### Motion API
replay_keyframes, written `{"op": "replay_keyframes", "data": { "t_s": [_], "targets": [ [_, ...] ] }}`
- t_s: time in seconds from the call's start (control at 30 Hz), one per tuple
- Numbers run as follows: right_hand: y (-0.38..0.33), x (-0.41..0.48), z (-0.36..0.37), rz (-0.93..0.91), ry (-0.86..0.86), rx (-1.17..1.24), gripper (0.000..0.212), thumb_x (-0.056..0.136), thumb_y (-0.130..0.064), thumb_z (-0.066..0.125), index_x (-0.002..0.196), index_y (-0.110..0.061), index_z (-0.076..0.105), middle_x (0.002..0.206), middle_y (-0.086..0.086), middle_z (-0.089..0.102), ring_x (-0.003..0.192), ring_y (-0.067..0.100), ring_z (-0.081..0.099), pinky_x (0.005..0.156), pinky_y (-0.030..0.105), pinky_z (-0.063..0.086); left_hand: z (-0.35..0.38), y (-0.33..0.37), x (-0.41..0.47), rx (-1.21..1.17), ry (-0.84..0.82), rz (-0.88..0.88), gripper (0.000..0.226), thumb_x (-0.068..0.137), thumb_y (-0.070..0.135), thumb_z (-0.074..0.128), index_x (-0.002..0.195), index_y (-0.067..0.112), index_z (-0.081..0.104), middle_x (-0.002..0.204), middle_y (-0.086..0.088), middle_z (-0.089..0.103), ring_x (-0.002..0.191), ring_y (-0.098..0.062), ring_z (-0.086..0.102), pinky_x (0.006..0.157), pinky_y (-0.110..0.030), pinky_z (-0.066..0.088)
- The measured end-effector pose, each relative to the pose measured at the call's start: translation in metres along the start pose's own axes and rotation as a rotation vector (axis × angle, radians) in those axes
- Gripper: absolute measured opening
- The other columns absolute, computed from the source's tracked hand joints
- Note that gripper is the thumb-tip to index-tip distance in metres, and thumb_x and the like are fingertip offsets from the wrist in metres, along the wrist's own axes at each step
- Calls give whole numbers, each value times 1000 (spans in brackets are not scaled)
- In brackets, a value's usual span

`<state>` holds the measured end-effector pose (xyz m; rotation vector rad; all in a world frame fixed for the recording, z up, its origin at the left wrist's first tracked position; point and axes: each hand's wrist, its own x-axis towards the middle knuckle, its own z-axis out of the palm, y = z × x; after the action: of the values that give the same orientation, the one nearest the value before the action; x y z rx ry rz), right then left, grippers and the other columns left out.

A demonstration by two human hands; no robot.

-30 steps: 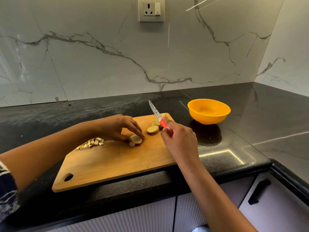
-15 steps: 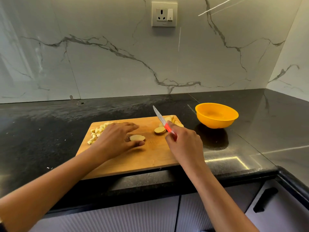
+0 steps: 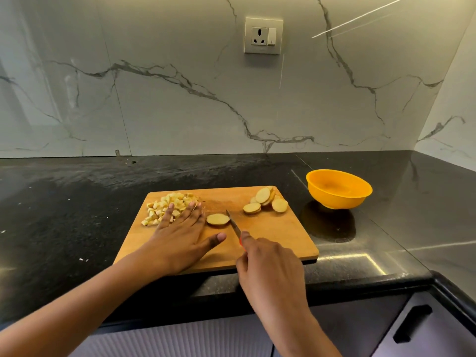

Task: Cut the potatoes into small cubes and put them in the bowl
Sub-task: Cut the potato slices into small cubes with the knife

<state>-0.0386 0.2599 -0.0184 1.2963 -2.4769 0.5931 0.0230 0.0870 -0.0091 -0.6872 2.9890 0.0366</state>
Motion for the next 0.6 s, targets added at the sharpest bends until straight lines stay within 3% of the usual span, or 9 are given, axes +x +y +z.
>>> {"op": "replay_keyframes", "data": {
  "t_s": [0.37,0.6],
  "targets": [
    [-2,7,1,25,13,-16,47,101,-32,33,147,-26,30,113,-5,61,96,15,59,70,26,40,4,-11,-1,-39,19,56,125,45,87,-26,150,21,-8,156,7,-18,130,1,-26,104,-34,-26],
    [-4,7,0,13,16,-12,47,100,-33,33,147,-27,30,112,-6,61,95,13,59,72,25,43,4,-19,-1,-67,28,133,128,40,91,-27,148,24,-10,151,13,-20,131,1,-25,108,-31,-22]
  ]
}}
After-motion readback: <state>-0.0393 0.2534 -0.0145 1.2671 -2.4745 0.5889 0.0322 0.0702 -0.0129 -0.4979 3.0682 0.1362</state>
